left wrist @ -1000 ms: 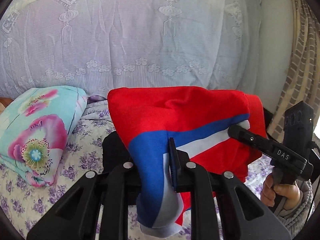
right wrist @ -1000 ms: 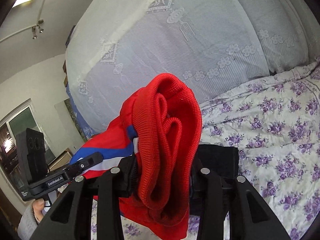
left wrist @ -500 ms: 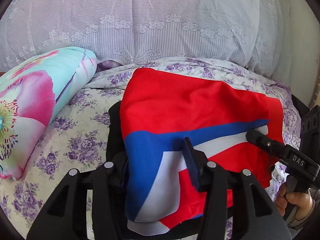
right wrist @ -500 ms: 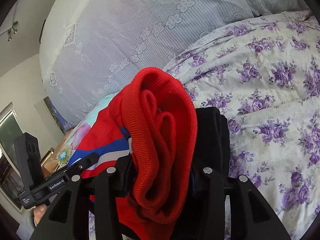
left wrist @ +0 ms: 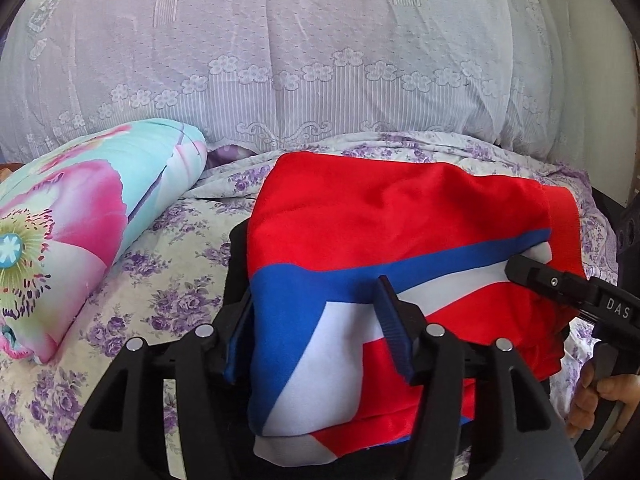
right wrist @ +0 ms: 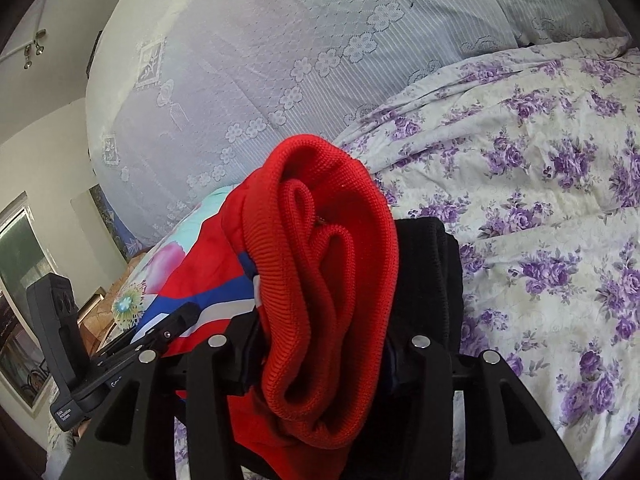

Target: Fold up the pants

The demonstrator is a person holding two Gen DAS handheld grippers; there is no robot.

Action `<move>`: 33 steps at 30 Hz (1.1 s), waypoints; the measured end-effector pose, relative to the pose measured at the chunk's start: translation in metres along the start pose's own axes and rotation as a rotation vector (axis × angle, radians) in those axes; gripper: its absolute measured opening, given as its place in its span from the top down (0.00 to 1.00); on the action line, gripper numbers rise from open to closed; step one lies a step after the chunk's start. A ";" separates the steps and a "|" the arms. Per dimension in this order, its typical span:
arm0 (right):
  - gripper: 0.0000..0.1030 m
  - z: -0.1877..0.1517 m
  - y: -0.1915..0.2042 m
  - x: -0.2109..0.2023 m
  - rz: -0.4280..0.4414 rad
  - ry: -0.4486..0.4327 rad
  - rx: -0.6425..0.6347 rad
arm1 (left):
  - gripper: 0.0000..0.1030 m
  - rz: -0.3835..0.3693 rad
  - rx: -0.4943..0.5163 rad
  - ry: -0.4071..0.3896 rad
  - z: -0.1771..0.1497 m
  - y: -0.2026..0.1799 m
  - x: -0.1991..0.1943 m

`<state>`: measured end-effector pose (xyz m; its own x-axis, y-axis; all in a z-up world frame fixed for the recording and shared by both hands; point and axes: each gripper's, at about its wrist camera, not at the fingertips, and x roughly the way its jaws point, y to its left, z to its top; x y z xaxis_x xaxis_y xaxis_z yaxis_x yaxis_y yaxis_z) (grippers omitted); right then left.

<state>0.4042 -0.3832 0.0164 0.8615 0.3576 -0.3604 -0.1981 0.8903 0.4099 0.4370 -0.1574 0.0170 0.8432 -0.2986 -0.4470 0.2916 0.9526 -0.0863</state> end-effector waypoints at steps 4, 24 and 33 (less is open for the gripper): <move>0.33 -0.001 0.016 -0.008 -0.049 -0.015 -0.072 | 0.39 0.016 -0.002 -0.009 -0.001 0.002 -0.004; 0.07 -0.044 0.091 -0.117 -0.257 -0.184 -0.121 | 0.05 0.166 -0.001 -0.032 -0.018 -0.012 -0.125; 0.04 -0.076 0.130 -0.181 -0.264 -0.217 -0.081 | 0.05 0.163 -0.074 -0.021 -0.033 -0.028 -0.204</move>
<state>0.1867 -0.3107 0.0709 0.9656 0.0513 -0.2550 0.0162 0.9666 0.2557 0.2419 -0.1213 0.0811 0.8860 -0.1405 -0.4419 0.1170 0.9899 -0.0801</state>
